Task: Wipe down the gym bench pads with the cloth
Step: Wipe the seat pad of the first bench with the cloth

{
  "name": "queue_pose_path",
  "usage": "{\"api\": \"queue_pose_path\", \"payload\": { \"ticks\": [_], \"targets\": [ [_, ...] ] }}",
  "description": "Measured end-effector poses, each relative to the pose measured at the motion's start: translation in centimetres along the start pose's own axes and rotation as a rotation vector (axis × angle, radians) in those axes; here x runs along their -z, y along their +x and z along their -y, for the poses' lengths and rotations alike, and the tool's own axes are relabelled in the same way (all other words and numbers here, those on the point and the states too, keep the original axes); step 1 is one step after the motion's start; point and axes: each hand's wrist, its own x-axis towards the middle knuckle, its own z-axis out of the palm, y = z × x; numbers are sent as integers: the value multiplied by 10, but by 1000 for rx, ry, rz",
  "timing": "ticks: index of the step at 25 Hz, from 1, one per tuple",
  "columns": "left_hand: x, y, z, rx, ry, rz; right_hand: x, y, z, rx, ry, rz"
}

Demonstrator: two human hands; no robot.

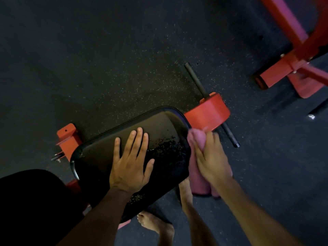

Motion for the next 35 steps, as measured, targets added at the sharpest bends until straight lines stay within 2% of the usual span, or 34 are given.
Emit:
{"api": "queue_pose_path", "payload": {
  "ticks": [2,4,7,9,11,14,17,20,22,24,25,26,28,30,32,35],
  "targets": [
    [-2,0,0,-7,11,-4,4,53,29,92,-165,-40],
    [-2,0,0,-6,16,-11,6,103,63,218,-279,-4],
    [-2,1,-2,1,11,-16,8,135,88,365,-326,69],
    [-1,1,-2,-2,12,-15,11,114,66,321,-269,26],
    [0,-1,1,-7,1,-13,7,67,28,186,-240,13],
    [2,2,-2,-6,6,-12,5,-3,-6,-40,-115,184],
    [2,0,0,-5,-13,-11,30,-22,-12,-95,-7,343],
    [1,-1,2,-10,-13,-11,73,29,8,38,38,139],
    [2,-1,1,-16,-21,-21,93,83,41,307,54,124],
    [5,0,0,0,-29,-29,89,134,68,535,-99,256],
    [5,-2,0,-6,-37,-21,82,155,79,567,-172,313],
    [4,-4,0,-15,-44,-23,71,173,89,541,-216,393],
    [3,-1,2,-9,-56,-30,40,198,105,369,-208,628],
    [2,-1,1,2,-76,-36,15,210,116,387,-289,802],
    [-2,-2,0,14,-77,-58,-1,222,136,489,-424,901],
    [-4,-1,1,9,-74,-77,-34,219,176,667,-502,959]
  ]
}}
